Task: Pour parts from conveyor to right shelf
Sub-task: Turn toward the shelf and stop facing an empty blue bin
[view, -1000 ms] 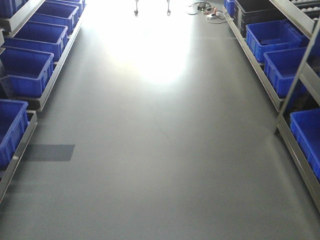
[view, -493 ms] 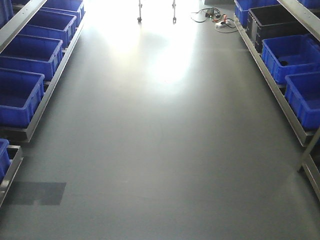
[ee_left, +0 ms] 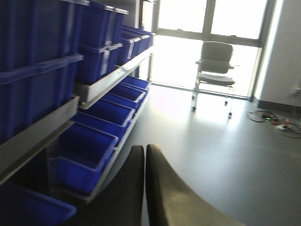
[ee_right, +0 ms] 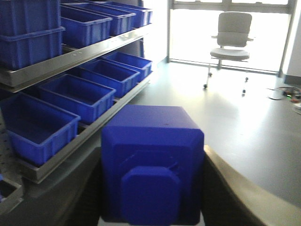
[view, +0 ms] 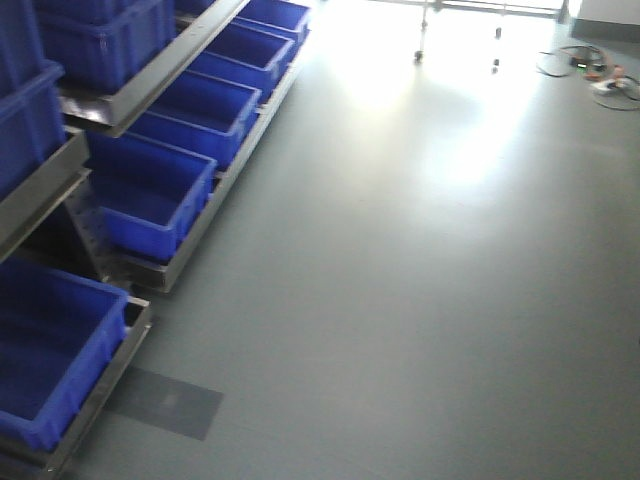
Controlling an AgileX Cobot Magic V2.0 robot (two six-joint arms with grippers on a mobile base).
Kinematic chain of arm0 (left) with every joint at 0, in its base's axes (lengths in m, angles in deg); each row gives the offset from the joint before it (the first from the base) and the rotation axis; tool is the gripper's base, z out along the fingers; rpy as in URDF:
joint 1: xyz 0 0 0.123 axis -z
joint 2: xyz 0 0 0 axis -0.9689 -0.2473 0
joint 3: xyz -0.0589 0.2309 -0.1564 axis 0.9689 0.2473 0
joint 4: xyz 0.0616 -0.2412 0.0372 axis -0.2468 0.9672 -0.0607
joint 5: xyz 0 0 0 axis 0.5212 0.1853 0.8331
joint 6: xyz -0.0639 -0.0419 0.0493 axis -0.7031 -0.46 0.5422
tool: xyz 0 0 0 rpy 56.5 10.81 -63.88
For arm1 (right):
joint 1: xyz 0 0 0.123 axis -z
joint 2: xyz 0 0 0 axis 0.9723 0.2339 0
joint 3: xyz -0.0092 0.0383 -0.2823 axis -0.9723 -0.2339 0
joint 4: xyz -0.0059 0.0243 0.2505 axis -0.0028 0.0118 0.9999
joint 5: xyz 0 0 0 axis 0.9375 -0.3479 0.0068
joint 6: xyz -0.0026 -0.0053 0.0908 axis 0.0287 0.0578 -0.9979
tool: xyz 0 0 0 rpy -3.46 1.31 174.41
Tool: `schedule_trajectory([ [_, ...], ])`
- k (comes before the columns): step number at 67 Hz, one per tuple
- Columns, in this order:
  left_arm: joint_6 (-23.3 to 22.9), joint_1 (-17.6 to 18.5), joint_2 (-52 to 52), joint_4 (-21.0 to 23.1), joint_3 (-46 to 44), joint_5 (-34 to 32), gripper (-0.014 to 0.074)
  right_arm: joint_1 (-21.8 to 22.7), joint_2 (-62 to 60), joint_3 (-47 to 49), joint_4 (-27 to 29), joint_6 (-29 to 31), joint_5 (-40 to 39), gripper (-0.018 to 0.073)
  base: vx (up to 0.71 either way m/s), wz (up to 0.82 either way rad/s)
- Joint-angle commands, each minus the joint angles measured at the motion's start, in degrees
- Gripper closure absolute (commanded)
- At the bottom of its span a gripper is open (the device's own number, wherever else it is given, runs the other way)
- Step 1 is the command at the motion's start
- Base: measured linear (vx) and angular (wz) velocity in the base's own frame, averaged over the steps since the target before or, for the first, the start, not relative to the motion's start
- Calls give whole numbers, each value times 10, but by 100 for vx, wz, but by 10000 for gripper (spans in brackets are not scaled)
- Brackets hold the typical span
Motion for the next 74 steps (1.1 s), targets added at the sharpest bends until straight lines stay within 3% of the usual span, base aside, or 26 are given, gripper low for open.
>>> schedule_trajectory([
  [1, -3, 3, 5, 5, 12, -43, 603, -1, 8, 15, -3, 2, -46, 564, 34, 97],
  [34, -3, 3, 5, 5, 12, -43, 603, -1, 8, 15, -3, 2, -46, 564, 24, 102],
  [74, -3, 3, 5, 5, 12, -43, 603, -1, 8, 15, -3, 2, -46, 564, 15, 78],
])
